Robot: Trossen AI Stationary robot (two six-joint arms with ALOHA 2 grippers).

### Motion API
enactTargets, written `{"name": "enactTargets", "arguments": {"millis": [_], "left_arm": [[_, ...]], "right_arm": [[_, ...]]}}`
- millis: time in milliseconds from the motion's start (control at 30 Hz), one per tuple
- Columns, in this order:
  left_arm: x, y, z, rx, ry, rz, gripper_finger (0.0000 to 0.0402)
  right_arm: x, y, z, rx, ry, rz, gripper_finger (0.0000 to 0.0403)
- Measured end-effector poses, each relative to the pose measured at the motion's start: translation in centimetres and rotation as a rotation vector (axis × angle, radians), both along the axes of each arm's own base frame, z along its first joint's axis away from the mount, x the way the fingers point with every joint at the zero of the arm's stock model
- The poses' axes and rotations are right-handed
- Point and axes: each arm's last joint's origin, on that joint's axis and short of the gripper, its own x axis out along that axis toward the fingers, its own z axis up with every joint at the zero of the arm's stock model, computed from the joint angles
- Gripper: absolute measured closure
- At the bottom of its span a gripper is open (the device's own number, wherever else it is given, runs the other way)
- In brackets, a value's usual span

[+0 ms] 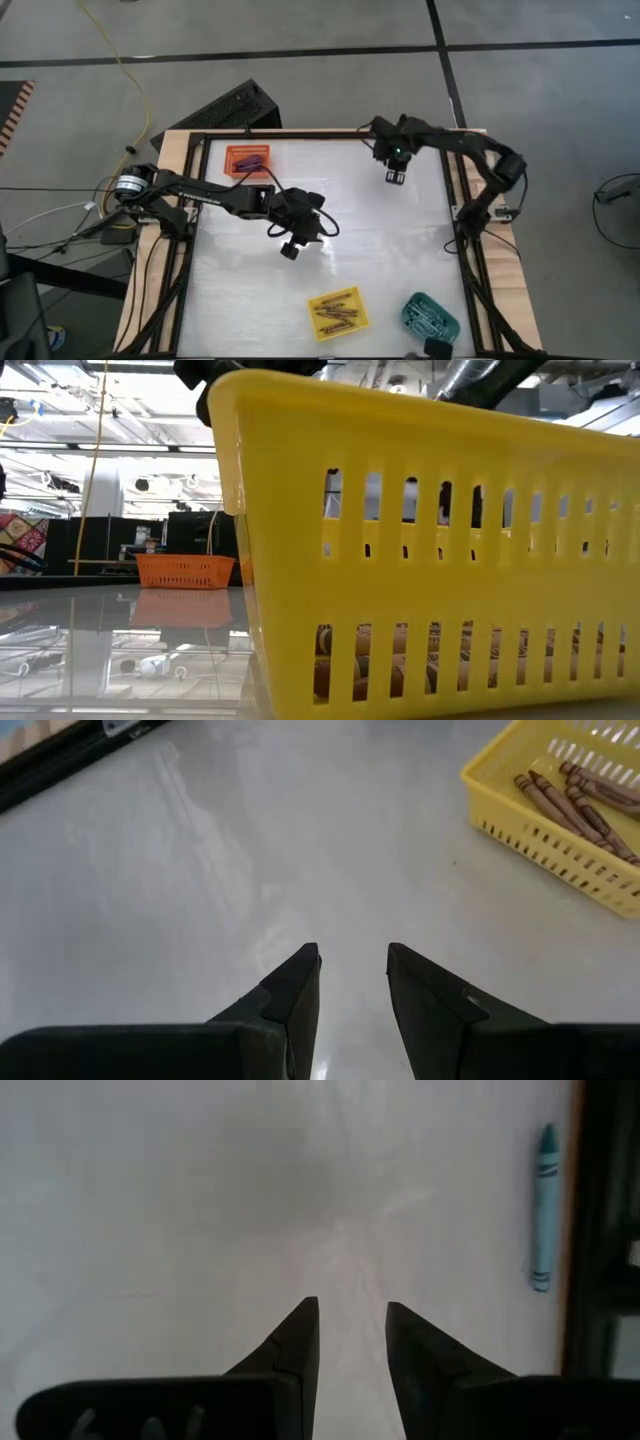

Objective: Sort crayons
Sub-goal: Put the green crayon into the green bin

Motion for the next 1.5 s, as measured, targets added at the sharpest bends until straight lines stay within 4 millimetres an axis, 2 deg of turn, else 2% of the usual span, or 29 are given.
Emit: {"name": "enactTargets", "arguments": {"millis": [133, 267, 533, 833, 1100, 1233, 1500], "left_arm": [[0.0, 0.0, -0.1, -0.011, 0.011, 0.008, 0.0291], [-0.1, 0.0, -0.1, -0.013, 0.021, 0.011, 0.0291], [-0.1, 0.2, -0.1, -0.017, 0.020, 0.021, 0.0291], [-0.1, 0.5, -0.2, -0.021, 0.031, 0.035, 0.0291], [-0.4, 0.5, -0.5, -0.018, 0.065, 0.035, 0.0291], [-0.4, 0.8, -0.5, -0.015, 0.072, 0.040, 0.0291], [-0.4, 1.2, -0.5, -0.018, 0.071, 0.054, 0.0291]], "right_arm": [[-0.3, -2.7, -2.5, 0.043, 0.047, 0.015, 0.0291], [-0.4, -5.0, -3.9, 0.062, 0.062, 0.002, 0.0291], [0.9, -9.9, -4.1, 0.083, -0.009, -0.034, 0.0291], [2.2, -13.7, -3.8, 0.096, 0.005, -0.027, 0.0291], [1.2, -15.4, -5.5, 0.180, 0.049, -0.070, 0.0291], [0.7, -15.9, -5.7, 0.189, 0.033, -0.088, 0.0296], [-0.2, -16.0, -5.8, 0.231, 0.045, -0.108, 0.0352]]}}
